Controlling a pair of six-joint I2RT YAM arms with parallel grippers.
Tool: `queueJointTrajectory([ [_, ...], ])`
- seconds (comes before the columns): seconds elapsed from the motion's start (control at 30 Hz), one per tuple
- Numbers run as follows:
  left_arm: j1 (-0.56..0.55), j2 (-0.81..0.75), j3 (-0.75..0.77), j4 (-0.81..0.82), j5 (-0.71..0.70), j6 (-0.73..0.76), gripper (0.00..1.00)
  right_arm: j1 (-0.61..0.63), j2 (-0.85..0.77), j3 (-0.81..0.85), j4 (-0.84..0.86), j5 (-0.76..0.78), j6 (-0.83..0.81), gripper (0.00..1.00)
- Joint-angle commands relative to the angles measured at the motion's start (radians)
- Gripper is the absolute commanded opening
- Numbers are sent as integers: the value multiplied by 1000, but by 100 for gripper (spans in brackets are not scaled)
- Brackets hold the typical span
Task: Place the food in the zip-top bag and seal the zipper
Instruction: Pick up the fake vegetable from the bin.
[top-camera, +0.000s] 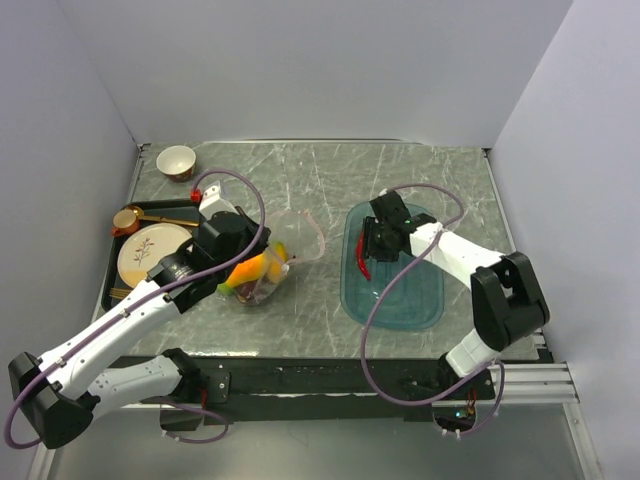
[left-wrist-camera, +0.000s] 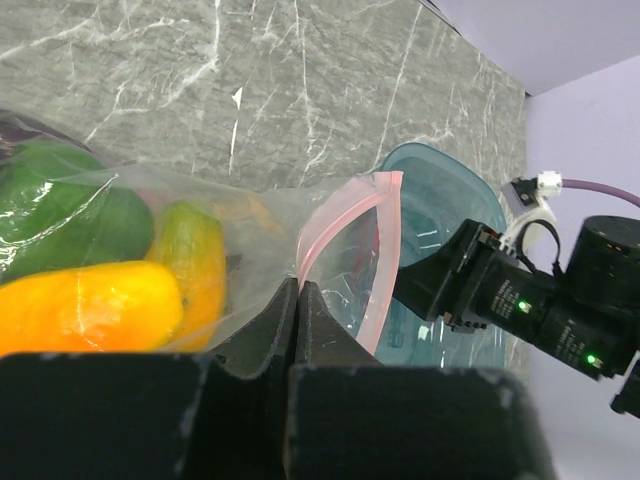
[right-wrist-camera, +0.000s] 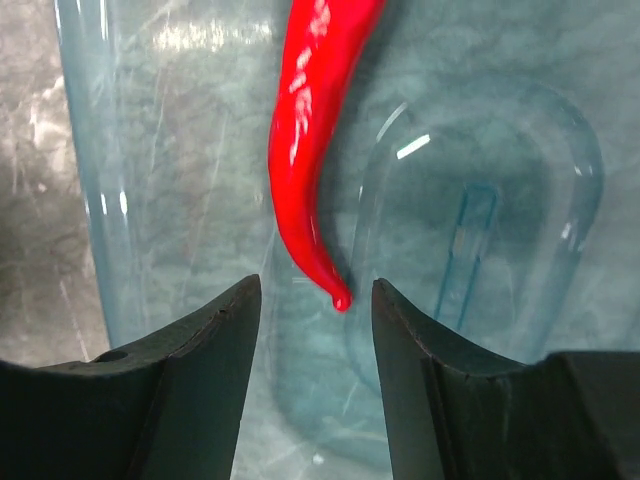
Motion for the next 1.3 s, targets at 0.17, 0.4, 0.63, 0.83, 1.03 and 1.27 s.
queueJointTrajectory([
  [0.17,1,8,39,21,-2,14,1,-2,121,66,87,-31,-34,52],
  [0.4,1,-1,36,11,-15,12,1,-4,180,80,87,-36,-31,38],
  [0.63,1,8,33,17,-6,12,1,-2,103,49,79,-13,-33,15],
  [0.83,1,8,30,23,3,12,1,-4,-56,36,9,-7,-54,7],
  [1.03,1,10,26,34,7,9,1,-4,-240,45,-22,-203,-99,8],
  [1.27,1,25,24,41,26,7,1,4,-313,131,-54,-612,-119,10],
])
